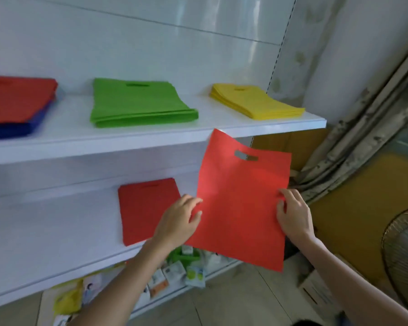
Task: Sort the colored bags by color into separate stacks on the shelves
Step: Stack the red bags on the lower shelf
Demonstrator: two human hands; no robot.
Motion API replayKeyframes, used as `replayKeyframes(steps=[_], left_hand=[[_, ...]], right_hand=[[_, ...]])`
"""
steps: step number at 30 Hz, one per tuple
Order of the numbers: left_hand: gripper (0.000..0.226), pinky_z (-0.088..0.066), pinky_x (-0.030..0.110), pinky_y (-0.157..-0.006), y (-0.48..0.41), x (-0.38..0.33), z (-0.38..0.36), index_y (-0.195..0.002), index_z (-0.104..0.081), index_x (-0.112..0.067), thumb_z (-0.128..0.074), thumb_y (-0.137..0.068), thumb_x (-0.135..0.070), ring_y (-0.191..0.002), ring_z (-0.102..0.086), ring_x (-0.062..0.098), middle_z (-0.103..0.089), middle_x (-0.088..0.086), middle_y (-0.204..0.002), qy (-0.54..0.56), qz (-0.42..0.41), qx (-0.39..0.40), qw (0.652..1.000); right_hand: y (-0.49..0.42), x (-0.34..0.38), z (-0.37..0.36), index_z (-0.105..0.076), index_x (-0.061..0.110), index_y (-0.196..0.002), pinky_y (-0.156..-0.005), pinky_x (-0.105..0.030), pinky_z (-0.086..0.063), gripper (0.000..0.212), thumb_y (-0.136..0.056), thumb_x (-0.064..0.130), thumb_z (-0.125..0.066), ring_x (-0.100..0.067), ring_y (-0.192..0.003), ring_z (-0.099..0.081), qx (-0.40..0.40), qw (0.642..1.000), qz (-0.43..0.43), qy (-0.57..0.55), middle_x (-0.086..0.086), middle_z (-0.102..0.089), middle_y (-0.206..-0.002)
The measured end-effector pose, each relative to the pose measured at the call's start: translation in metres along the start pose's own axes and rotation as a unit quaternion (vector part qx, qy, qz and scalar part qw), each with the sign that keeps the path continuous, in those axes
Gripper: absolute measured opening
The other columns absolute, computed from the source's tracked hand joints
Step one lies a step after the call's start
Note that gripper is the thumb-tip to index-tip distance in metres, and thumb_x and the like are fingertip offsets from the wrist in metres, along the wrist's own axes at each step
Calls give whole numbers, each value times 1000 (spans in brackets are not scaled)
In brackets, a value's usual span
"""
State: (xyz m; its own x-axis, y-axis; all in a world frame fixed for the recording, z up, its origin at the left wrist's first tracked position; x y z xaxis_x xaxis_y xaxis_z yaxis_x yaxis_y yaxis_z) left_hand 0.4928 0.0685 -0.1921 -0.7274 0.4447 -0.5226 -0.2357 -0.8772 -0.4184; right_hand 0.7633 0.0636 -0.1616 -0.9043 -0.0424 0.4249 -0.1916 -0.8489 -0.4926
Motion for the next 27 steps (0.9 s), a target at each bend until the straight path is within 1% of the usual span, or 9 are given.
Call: replayKeyframes(steps=[3, 7, 9, 13, 17, 19, 21, 24, 27], left_hand=[[35, -38, 24, -90, 15, 15, -45, -125, -54, -15, -51, -91, -23, -109, -54, 17, -54, 0, -119, 20, 38, 37, 998], [35, -35, 20, -90, 36, 63, -77, -127, -53, -14, -50, -92, -22, -111, -52, 14, -53, 0, -121, 31, 101, 58, 993], [36, -36, 21, -91, 44, 95, -83, -128, -52, -12, -49, -93, -21, -112, -52, 14, -52, 0, -122, 27, 134, 60, 989], [37, -42, 27, -90, 57, 172, -81, -128, -53, -10, -51, -92, -20, -109, -54, 18, -54, 3, -120, -2, 203, 42, 978], [38, -42, 28, -92, 57, 257, -72, -128, -53, -8, -52, -91, -17, -111, -54, 21, -54, 7, -120, -36, 264, 16, 964], [38, -41, 29, -94, 55, 292, -69, -127, -53, -7, -54, -90, -13, -112, -54, 23, -55, 10, -120, -51, 285, 7, 957], [38, -41, 28, -95, 49, 320, -68, -127, -53, -7, -54, -89, -12, -112, -55, 24, -55, 11, -121, -63, 299, -2, 952], [40, -40, 26, -96, 36, 351, -71, -131, -49, -9, -50, -92, -16, -114, -53, 19, -52, 7, -126, -80, 297, 9, 951], [41, -39, 26, -99, 30, 369, -78, -133, -48, -13, -50, -93, -21, -119, -48, 17, -51, 4, -130, -95, 309, 25, 946]], right_hand=[[15, -30, -25, -58, 0, -118, -85, -39, -45, 32, -88, 0, -48, -36, -100, -58, 41, 999, -26, -8, -16, -58, -117], [21, -38, -78, -61, 0, -113, -84, -33, -44, 27, -87, -1, -51, -34, -97, -59, 92, 995, -19, -15, -16, -62, -110], [17, -28, -114, -62, 0, -111, -82, -33, -45, 25, -89, 2, -52, -35, -96, -60, 117, 993, -10, -19, -16, -62, -109], [3, 9, -209, -55, 0, -123, -85, -39, -48, 35, -89, 4, -49, -35, -103, -59, 200, 979, 25, -19, -15, -56, -124], [-18, 60, -311, -48, -2, -131, -101, -38, -40, 46, -84, -4, -48, -34, -120, -50, 255, 962, 96, -32, -18, -49, -134], [-27, 82, -357, -45, -3, -133, -103, -43, -38, 51, -82, -5, -49, -35, -123, -45, 271, 954, 124, -28, -19, -47, -136], [-34, 98, -398, -41, -2, -136, -103, -45, -37, 55, -82, -2, -50, -35, -126, -43, 286, 947, 147, -13, -18, -44, -140], [-40, 107, -440, -30, 4, -143, -105, -41, -31, 59, -87, 8, -49, -29, -132, -34, 299, 938, 170, 39, -11, -33, -149], [-42, 97, -464, -20, 10, -147, -105, -39, -29, 59, -93, 16, -43, -25, -135, -27, 329, 929, 146, 80, -4, -20, -154]])
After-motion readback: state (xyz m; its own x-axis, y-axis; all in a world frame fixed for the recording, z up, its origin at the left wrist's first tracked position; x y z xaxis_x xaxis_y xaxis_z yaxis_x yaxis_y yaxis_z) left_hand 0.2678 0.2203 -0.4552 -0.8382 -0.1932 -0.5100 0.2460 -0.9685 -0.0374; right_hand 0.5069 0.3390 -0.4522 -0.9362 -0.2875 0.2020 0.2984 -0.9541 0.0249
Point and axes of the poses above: each hand's wrist, its own y-axis away from the middle knuckle, its own z-axis out of the back of the hand, x = y × z, the point moved 8 cm from there along -y, towards the middle knuckle
